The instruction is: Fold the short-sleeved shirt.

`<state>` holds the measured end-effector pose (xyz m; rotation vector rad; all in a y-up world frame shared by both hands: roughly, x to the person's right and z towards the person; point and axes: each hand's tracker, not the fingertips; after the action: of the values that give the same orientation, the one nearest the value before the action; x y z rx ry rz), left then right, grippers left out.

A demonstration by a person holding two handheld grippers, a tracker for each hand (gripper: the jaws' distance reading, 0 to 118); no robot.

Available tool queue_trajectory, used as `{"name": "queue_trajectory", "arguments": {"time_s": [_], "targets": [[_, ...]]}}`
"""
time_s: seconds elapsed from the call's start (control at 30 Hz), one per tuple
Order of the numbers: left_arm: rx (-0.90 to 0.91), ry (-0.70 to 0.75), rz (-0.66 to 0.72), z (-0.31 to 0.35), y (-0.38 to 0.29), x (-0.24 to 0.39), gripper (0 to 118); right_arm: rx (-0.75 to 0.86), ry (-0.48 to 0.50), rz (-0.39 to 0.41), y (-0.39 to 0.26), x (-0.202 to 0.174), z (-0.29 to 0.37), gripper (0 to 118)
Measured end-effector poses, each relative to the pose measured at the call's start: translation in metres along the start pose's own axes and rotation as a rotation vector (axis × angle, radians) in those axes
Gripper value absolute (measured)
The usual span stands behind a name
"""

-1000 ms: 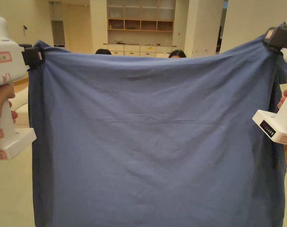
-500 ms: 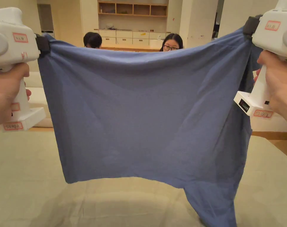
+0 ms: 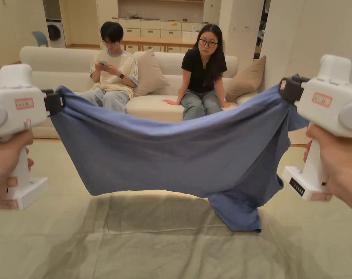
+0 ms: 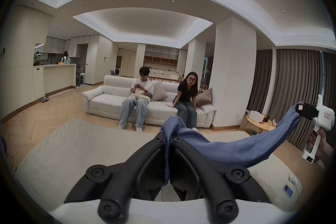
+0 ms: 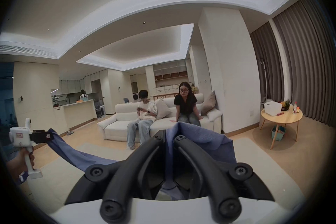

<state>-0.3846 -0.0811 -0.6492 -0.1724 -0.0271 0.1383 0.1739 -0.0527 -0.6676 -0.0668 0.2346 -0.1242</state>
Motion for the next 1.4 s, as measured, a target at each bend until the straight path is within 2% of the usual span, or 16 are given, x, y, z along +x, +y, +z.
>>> {"name": "queue_trajectory", "arguments": {"time_s": [0.13,0.23,0.3,0.5,0.6,0.73,0.87,1.03,1.13,1.27,1.3,1.33,1.37,1.4], "targets": [[-0.055,-0.003,-0.001,0.046,-0.056,0.002,1,-0.057,0.013,-0.030,-0.055,0.003,0.050,8],[-0.124,-0.012,0.050,0.085,-0.104,-0.002,1,-0.124,0.023,-0.101,-0.102,0.006,0.094,8],[-0.138,0.002,0.034,0.113,-0.137,-0.002,1,-0.154,0.017,-0.125,-0.135,0.007,0.127,8],[-0.274,0.010,0.086,0.207,-0.248,0.000,1,-0.296,-0.033,-0.134,-0.238,0.019,0.215,8],[-0.369,0.014,0.102,0.244,-0.298,0.003,1,-0.405,-0.051,-0.107,-0.287,0.019,0.249,8],[-0.450,0.002,0.056,0.278,-0.358,-0.003,1,-0.523,-0.035,-0.004,-0.335,0.010,0.293,8],[-0.482,0.003,0.019,0.318,-0.385,0.003,1,-0.540,-0.031,0.059,-0.356,0.004,0.336,8],[-0.505,0.049,0.016,0.354,-0.398,-0.012,1,-0.538,-0.080,0.018,-0.367,0.013,0.385,8],[-0.509,0.052,-0.008,0.364,-0.399,-0.014,2,-0.546,-0.088,0.004,-0.373,0.018,0.391,8],[-0.518,0.070,-0.026,0.356,-0.400,-0.006,6,-0.562,-0.088,0.004,-0.381,0.017,0.386,8],[-0.520,0.106,-0.042,0.354,-0.399,-0.005,15,-0.561,-0.098,0.016,-0.382,0.017,0.384,10],[-0.508,0.150,-0.027,0.354,-0.396,-0.003,40,-0.552,-0.117,0.023,-0.380,0.017,0.384,35],[-0.496,0.167,0.010,0.355,-0.392,-0.002,68,-0.559,-0.150,0.007,-0.377,0.019,0.384,76],[-0.446,0.142,0.080,0.361,-0.383,-0.004,98,-0.566,-0.124,-0.049,-0.369,0.022,0.395,117]]}}
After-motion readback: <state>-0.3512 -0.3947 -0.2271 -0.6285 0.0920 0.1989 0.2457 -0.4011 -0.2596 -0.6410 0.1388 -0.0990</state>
